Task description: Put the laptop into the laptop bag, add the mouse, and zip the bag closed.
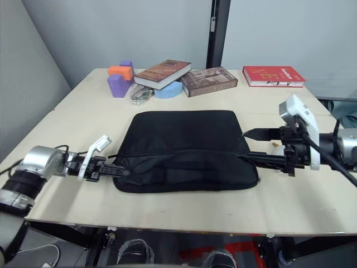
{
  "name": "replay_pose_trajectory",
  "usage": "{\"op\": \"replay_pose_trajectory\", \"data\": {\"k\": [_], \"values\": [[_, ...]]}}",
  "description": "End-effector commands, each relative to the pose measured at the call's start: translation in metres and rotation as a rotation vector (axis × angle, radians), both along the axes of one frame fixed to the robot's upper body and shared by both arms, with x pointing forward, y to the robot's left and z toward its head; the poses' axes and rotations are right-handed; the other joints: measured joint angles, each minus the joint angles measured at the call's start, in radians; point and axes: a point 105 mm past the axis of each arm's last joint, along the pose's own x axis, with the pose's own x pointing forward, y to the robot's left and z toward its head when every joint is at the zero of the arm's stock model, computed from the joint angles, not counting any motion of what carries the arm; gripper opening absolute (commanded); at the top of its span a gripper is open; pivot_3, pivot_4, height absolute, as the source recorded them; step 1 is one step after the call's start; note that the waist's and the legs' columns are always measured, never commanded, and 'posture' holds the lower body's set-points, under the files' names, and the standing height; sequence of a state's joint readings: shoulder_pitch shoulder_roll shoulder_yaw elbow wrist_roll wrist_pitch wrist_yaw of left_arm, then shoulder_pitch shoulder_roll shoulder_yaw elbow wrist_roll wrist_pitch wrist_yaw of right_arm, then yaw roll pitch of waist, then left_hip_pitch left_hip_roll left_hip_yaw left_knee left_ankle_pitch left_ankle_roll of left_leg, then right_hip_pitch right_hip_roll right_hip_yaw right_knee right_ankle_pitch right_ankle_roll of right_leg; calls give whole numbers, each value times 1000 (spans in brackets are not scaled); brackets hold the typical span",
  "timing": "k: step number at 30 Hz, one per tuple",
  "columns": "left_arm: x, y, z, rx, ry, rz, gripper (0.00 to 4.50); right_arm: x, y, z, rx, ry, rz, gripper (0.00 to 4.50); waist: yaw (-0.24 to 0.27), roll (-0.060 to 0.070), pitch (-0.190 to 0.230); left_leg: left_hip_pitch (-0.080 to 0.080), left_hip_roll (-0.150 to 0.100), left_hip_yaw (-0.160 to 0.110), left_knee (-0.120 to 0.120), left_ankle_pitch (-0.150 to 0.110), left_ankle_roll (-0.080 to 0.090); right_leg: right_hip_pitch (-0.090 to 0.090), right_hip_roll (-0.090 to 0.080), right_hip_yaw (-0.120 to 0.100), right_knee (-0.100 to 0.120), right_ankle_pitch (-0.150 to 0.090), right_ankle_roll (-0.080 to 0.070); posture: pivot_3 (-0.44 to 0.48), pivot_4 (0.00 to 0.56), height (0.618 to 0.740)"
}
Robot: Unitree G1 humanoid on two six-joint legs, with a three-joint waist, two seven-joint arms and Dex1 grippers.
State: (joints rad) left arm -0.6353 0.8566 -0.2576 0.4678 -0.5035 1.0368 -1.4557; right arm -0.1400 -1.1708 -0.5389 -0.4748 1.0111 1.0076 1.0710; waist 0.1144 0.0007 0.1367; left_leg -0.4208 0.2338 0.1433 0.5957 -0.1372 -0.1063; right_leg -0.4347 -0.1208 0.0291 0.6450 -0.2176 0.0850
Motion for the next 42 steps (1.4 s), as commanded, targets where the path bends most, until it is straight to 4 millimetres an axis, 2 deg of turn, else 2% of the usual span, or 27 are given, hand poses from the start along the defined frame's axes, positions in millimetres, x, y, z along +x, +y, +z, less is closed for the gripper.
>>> {"op": "replay_pose_trajectory", "data": {"k": [1, 4, 7, 10, 12, 14, 17, 18, 21, 22, 25, 29, 32, 35, 36, 39, 42], "values": [[9, 35, 16, 95, -68, 8, 8, 1, -1, 4, -9, -28, 7, 3922, 1, 0, 0, 0, 0, 0, 0, 0, 0, 0, 0, 0, 0, 0, 0, 0, 150, 725], [16, 60, 24, 163, -108, 36, 8, 0, 1, -1, -12, -18, 17, 3922, 2, -1, 1, 0, 0, 0, 1, 0, 0, 0, 0, 0, 0, 0, 0, 0, 150, 725], [20, 78, 23, 242, -132, 57, 8, 1, 3, -3, -20, -14, 24, 3922, 1, -1, 1, 0, 0, 0, 1, 0, 0, 0, 0, 0, 1, 0, 0, 0, 150, 725], [25, 84, 23, 261, -151, 78, 8, 1, 4, -3, -20, -17, 27, 3922, 2, -1, 1, 0, 0, 0, 1, 0, 0, 0, 0, 0, 1, 0, 0, 0, 150, 725], [28, 81, 24, 242, -164, 80, 8, 1, 4, -3, -21, -18, 27, 3922, 5, -1, 1, 0, 0, 0, 1, 0, 0, 0, 0, 0, 1, 0, 0, 0, 150, 725], [30, 77, 23, 233, -166, 72, 942, 1, 4, -5, -27, -16, 26, 3922, 10, -1, 1, 0, 0, 0, 2, 0, 0, 1, 0, 0, 2, 0, 0, 0, 150, 725], [30, 75, 22, 219, -154, 78, 2038, 2, 4, -5, -27, -15, 25, 3922, 17, -1, 0, 0, 0, 0, 3, -1, -2, 1, -1, 0, 3, 0, 0, 0, 150, 725], [30, 76, 21, 234, -154, 76, 2256, 2, 4, -6, -30, -15, 25, 3922, 20, -1, 0, 0, 0, 0, 4, -1, -2, 1, -1, 0, 3, 0, 0, 0, 150, 725], [31, 89, 18, 325, -183, 87, 3424, 2, 4, -5, -31, -14, 23, 3922, 30, -2, 0, 0, 0, 0, 4, -2, -2, 1, -1, 0, 3, 0, -1, 0, 150, 725], [32, 97, 20, 363, -206, 105, 3693, 2, 3, -5, -31, -14, 22, 3922, 31, -1, 0, 1, 0, -1, 4, -2, -2, 1, -1, 0, 4, 0, -1, 0, 150, 725], [39, 111, 40, 428, -305, 144, 3693, 3, 2, -5, -33, -13, 18, 3922, 30, -2, 1, 1, 0, -1, 4, -4, -6, 1, -1, 0, 6, 0, -1, 0, 150, 725], [41, 111, 76, 453, -438, 33, 3693, 3, 2, -6, -30, -10, 16, 3922, 32, -3, 1, 0, 1, -1, 6, -4, -6, 1, 0, 0, 5, 0, 0, 0, 150, 725], [39, 112, 88, 496, -527, -45, 3693, 3, 2, -6, -29, -8, 15, 3922, 35, -3, 1, 0, 0, -1, 5, -4, -7, 1, -1, 0, 4, 0, 0, 0, 150, 725], [40, 104, 106, 464, -631, -77, 3693, 2, 2, -6, -25, -3, 13, 3922, 35, -3, 1, 0, 0, -1, 4, -5, -7, 1, -1, -1, 3, 0, 0, 0, 150, 725], [44, 96, 118, 432, -694, -92, 3693, 2, 3, -5, -21, -1, 13, 3922, 36, -3, 1, 0, 0, -1, 4, -5, -7, 0, -1, -1, 4, 0, 0, 0, 150, 725], [52, 57, 148, 292, -854, -167, 3693, 0, 4, -5, -14, 5, 16, 3922, 39, -3, 1, 0, 0, -1, 5, -5, -7, 1, -1, -1, 4, 0, -1, 0, 150, 725], [48, 15, 155, 159, -923, -293, 3693, -3, 6, -6, -1, 24, 21, 3922, 43, -3, 1, 0, 0, -1, 7, -5, -7, 1, -1, -1, 5, 0, -1, 0, 150, 725]]}}
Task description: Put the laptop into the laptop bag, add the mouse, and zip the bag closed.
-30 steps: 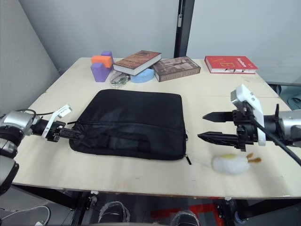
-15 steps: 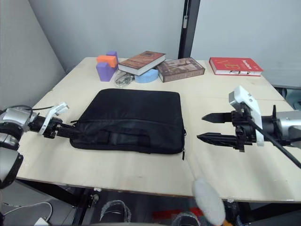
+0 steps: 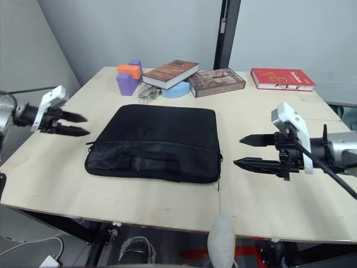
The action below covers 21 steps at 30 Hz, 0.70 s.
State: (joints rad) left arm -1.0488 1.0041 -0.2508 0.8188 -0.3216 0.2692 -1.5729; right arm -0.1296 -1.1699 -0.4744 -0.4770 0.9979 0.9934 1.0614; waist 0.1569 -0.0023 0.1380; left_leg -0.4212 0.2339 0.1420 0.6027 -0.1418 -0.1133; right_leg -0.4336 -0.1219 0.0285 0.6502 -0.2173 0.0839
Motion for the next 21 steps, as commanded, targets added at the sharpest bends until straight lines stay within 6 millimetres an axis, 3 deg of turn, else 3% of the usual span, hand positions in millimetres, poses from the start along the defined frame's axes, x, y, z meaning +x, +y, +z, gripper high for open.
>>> {"op": "replay_pose_trajectory", "data": {"k": [1, 5, 13, 19, 21], "values": [[-10, -47, 20, -77, -82, -236, 3693, -7, 4, 8, 21, -16, 12, 3922, 0, 0, 0, 0, 0, 0, 0, 0, 0, 0, 0, 0, 0, 0, 0, 0, 150, 725], [-12, -75, 9, -111, -108, -349, 3693, -13, 7, 6, 30, 9, 14, 3922, -13, 0, 0, 0, 0, 1, 0, 1, 1, -1, 0, 0, 0, 0, -1, 0, 150, 725], [-15, -133, -32, -133, -135, -563, 3693, -38, 10, 19, 61, 17, -26, 3922, -3, 0, 0, 0, 0, 0, 0, 5, 8, 0, 1, 1, 0, 0, -1, 0, 150, 725], [-14, -153, -66, -110, -127, -625, 3693, -60, 12, 26, 51, 25, -54, 3922, 5, 0, 0, -1, 0, 0, 1, 5, 8, 0, 0, 1, -1, 0, -1, 0, 150, 725], [-11, -157, -74, -123, -100, -619, 3189, -64, 14, 26, 44, 38, -64, 3922, 3, -1, 0, 0, 0, 0, 1, 4, 7, 0, 0, 1, 0, 0, 0, 0, 150, 725]]}}
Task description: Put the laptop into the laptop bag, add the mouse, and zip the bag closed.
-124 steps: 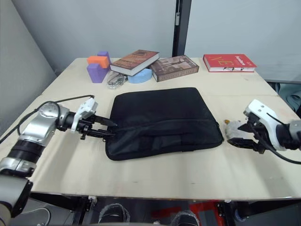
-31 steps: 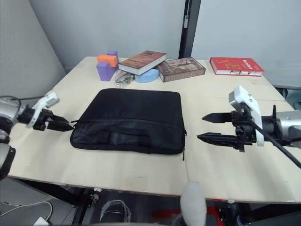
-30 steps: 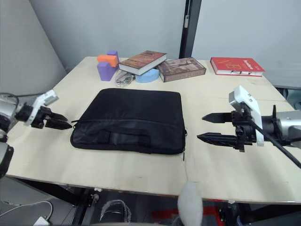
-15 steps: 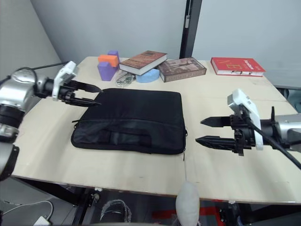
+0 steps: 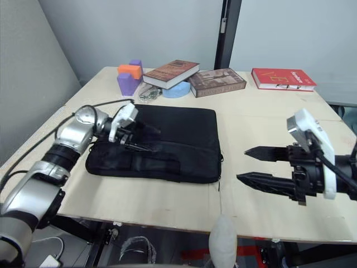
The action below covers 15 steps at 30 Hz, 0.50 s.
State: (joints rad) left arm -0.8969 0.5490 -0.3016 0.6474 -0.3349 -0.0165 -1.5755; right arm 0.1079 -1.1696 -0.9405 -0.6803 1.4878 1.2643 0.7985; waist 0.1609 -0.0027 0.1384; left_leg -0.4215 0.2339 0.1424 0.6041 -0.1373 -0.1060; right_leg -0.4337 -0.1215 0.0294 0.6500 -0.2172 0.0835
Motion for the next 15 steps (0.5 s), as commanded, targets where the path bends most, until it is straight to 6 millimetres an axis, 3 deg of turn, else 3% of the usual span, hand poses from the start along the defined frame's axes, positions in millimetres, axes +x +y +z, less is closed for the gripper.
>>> {"op": "replay_pose_trajectory", "data": {"k": [1, 4, 5, 6, 9, 11, 15], "values": [[3, -3, -8, 17, -5, -34, 2975, -10, 4, 7, -18, -21, -7, 3922, 0, 0, 0, 0, 0, 0, 0, 0, 0, 0, 0, 0, 0, 0, 0, 0, 150, 725], [8, -6, -23, 39, 12, -20, 1898, -14, 5, 0, -14, 24, -28, 3922, -1, 0, 0, 0, 0, 0, 1, -2, -3, 1, 0, 0, 0, 0, 0, 0, 150, 725], [9, -8, -26, 42, 14, -14, 1850, -16, 5, -2, -11, 41, -33, 3922, 0, 0, 0, 0, 0, 0, 1, -2, -3, 1, 0, 0, 0, 0, 0, 0, 150, 725], [10, -9, -28, 43, 14, -11, 1203, -17, 6, -3, -8, 51, -37, 3922, 1, 0, -1, 0, 0, 0, 1, -3, -5, 1, 0, 0, 0, 0, 0, 0, 150, 725], [12, -10, -29, 42, 8, -12, 108, -18, 6, -4, -3, 59, -45, 3922, 7, 0, -1, 0, -1, 0, 1, -4, -6, 1, -1, 0, -1, 0, 1, 0, 150, 725], [10, -12, -44, 90, 46, -18, 108, -19, 5, -33, -34, 164, -98, 3922, 8, -1, -2, 0, -2, 0, 1, -4, -6, 2, -2, 0, -1, 0, 1, 0, 150, 725], [8, -14, -57, 134, 72, -24, 108, -22, 10, -69, -68, 273, -141, 3922, 18, 1, -7, 1, -2, -2, 0, -4, -6, 4, -2, -2, -2, 0, 3, 0, 150, 725]]}}
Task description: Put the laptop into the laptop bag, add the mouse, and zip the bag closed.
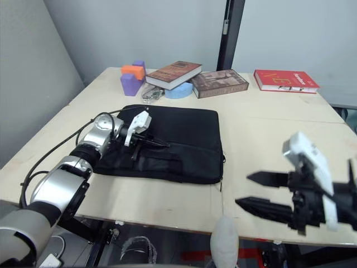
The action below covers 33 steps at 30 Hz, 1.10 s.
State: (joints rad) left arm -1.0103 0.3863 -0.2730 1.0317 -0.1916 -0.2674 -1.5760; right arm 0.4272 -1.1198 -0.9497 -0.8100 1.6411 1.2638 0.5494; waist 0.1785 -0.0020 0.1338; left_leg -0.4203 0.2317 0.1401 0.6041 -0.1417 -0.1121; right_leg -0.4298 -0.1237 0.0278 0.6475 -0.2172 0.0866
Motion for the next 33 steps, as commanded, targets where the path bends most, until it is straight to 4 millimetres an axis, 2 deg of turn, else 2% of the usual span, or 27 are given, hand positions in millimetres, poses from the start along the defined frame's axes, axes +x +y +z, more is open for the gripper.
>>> {"op": "replay_pose_trajectory", "data": {"k": [1, 6, 13, 24, 25, 33], "values": [[-10, 6, -32, 116, 87, -23, 108, 0, 6, -20, -23, 32, -22, 3922, 0, 0, -4, 1, 0, 0, 0, 0, 0, 1, 0, 0, 0, 0, 1, 0, 150, 725], [-9, 7, -37, 137, 76, -11, 108, 3, 3, -45, -50, 90, -80, 3922, -2, 0, -8, 10, -3, 0, -1, -1, -1, 10, -3, 0, -1, -2, 11, 0, 150, 725], [-10, 11, -42, 175, 45, -21, 108, 16, -2, -73, -59, 122, -159, 3922, -4, 0, -17, 15, -3, 0, -9, -1, -2, 15, -3, -1, -5, -2, 14, 0, 150, 725], [-9, 12, -43, 183, 37, -17, 108, 11, 11, -90, -59, 187, -95, 3922, -12, 1, -20, 16, -4, 0, -10, -1, -2, 17, -4, -1, -8, -2, 15, 0, 150, 725], [-9, 13, -44, 185, 37, -18, 0, 11, 12, -90, -56, 191, -89, 3375, -13, 0, -20, 16, -4, 0, -10, -1, -2, 17, -4, -1, -8, -2, 15, 0, 150, 725], [-9, 13, -48, 205, 24, -20, 0, 9, 9, -94, -86, 206, -66, 656, -17, 1, -22, 16, -4, 0, -12, -1, -2, 19, -4, -1, -12, -2, 16, 0, 150, 725]]}}
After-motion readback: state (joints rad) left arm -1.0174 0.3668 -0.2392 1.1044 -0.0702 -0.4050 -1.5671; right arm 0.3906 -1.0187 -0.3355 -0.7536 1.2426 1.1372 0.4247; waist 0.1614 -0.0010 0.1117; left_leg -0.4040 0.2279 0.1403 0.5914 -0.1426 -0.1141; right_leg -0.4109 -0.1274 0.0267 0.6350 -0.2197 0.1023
